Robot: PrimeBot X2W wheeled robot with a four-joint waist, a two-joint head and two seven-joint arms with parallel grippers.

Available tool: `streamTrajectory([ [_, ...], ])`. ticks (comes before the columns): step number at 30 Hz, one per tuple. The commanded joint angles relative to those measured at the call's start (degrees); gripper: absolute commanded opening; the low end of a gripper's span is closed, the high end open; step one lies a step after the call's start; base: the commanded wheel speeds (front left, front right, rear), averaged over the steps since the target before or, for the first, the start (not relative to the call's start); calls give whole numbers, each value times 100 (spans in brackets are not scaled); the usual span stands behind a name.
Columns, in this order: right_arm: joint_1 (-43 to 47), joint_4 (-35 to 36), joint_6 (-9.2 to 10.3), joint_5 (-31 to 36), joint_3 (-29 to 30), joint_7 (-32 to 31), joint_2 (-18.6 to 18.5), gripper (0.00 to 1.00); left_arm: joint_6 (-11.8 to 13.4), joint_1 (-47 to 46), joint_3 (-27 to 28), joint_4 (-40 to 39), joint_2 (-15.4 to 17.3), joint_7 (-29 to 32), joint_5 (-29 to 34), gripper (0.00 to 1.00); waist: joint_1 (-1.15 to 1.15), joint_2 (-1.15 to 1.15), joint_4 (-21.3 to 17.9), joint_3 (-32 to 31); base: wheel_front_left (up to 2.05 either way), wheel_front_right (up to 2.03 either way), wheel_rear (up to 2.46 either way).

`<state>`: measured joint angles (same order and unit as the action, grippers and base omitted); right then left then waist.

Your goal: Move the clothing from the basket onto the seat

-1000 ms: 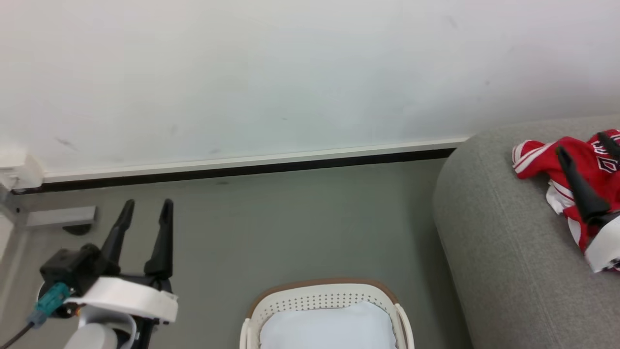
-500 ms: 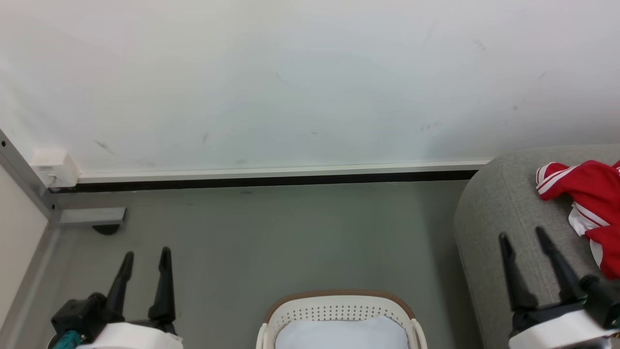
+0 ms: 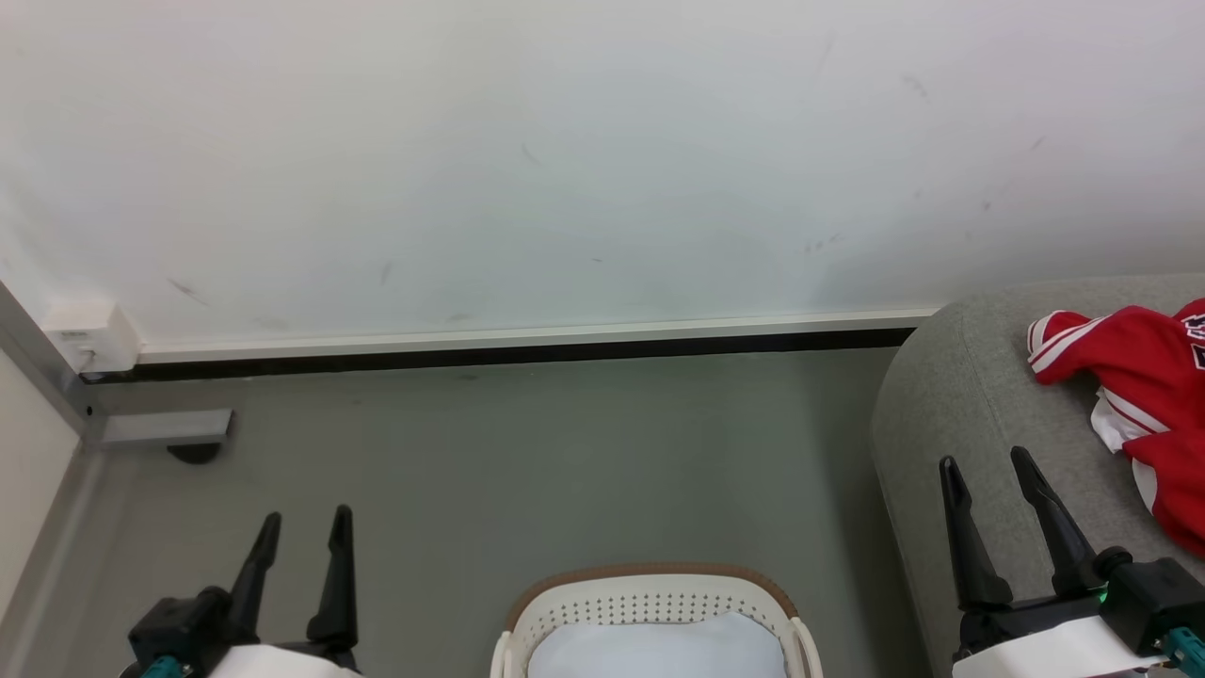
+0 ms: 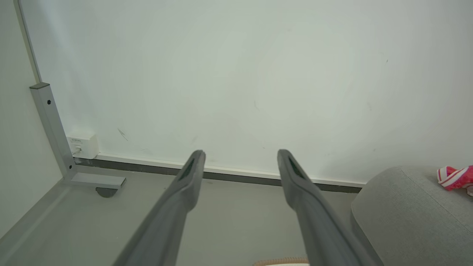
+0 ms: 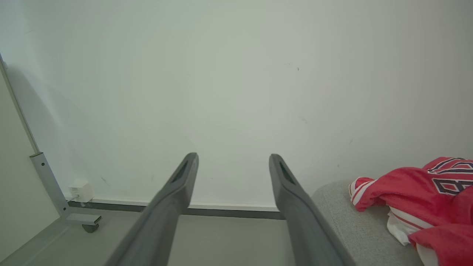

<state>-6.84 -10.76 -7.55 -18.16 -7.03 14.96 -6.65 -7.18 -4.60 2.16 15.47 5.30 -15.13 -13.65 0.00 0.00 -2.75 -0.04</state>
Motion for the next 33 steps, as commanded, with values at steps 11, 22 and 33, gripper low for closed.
streamTrajectory([
  [11,100,11,14,49,-4,14,78,100,-38,-59,-69,30,2,-1,84,100,0,0,0,-5,0,0,0],
  [22,71,-5,14,16,-27,15,142,100,-28,-54,-87,6,54,-1,42,100,0,0,-42,-1,0,0,0],
  [33,105,-139,-1,-399,24,-109,164,0,-36,-5,-39,201,-39,173,-437,0,0,0,-37,-1,0,0,0],
])
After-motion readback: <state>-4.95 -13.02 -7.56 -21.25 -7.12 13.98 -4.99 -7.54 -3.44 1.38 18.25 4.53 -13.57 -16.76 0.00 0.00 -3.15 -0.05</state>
